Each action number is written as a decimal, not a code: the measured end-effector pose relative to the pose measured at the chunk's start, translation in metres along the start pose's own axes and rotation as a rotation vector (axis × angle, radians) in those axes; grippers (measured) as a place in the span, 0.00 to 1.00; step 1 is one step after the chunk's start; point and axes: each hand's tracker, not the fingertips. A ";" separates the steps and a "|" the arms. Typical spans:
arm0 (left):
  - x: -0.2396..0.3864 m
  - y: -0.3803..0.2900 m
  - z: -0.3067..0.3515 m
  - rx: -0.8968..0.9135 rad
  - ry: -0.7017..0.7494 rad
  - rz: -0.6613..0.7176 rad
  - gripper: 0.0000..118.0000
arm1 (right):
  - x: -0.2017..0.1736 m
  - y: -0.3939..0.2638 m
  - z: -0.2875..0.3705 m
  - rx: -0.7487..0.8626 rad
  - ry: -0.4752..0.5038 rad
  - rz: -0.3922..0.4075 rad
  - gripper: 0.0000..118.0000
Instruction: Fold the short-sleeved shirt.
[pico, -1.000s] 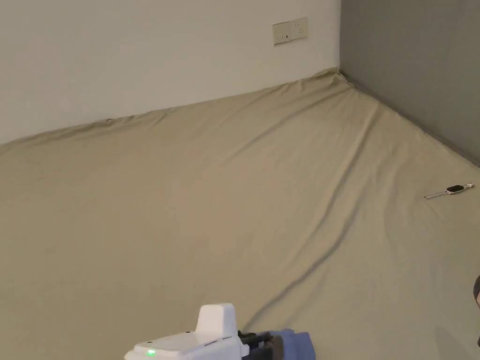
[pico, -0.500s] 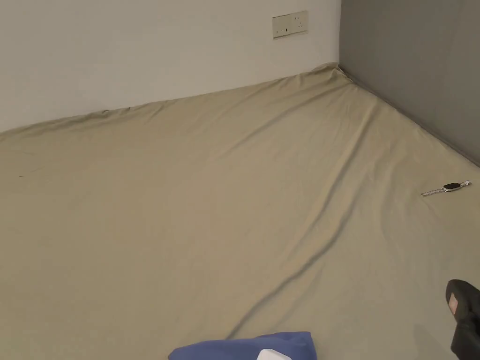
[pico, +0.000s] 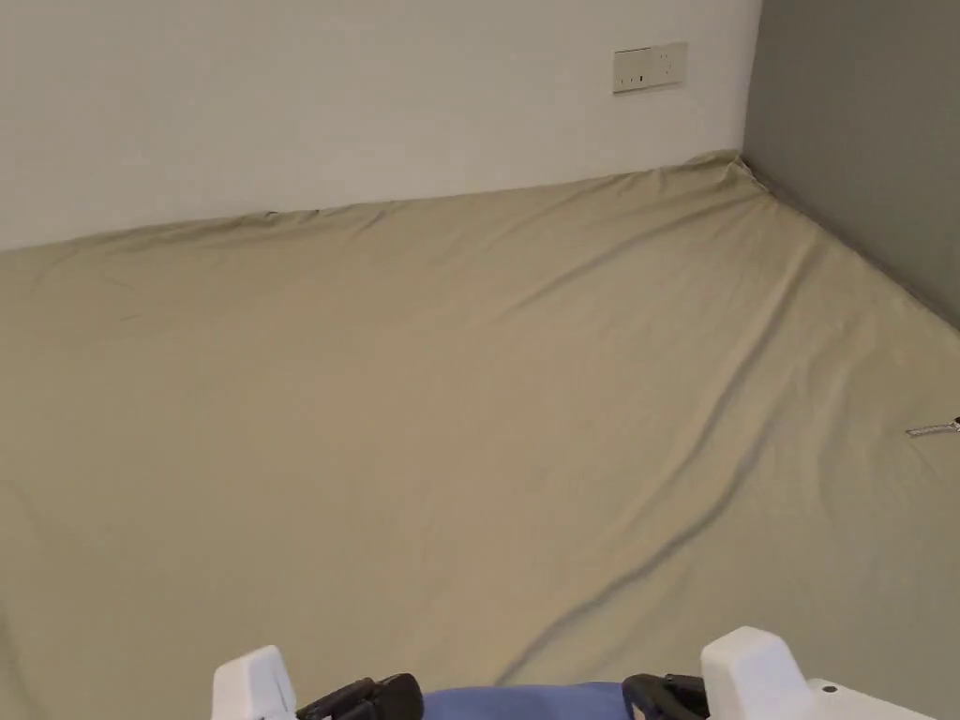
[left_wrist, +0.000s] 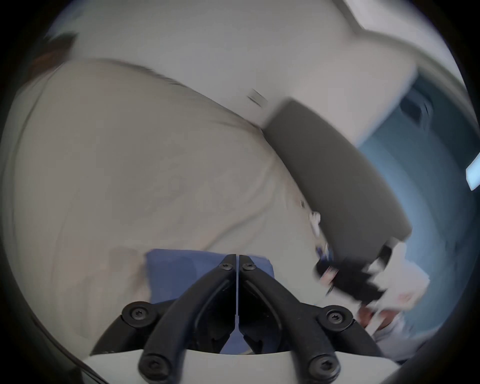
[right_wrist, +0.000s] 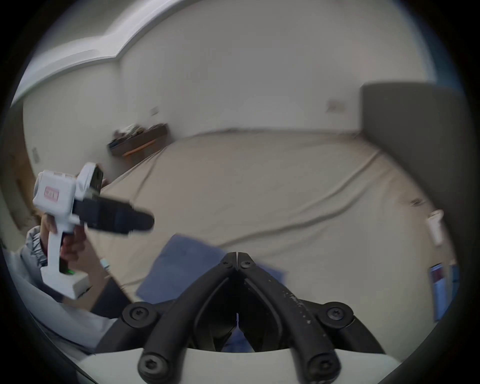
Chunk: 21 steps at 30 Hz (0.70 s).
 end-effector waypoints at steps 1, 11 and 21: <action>-0.016 0.000 0.009 0.035 0.003 0.063 0.00 | 0.000 -0.003 -0.019 -0.083 0.021 -0.018 0.02; -0.107 -0.030 0.006 -0.095 0.041 0.349 0.53 | 0.003 -0.023 -0.091 -0.475 -0.067 0.036 0.02; -0.083 -0.047 -0.073 -0.321 -0.267 0.513 0.72 | 0.025 -0.030 -0.093 -0.451 0.012 -0.106 0.02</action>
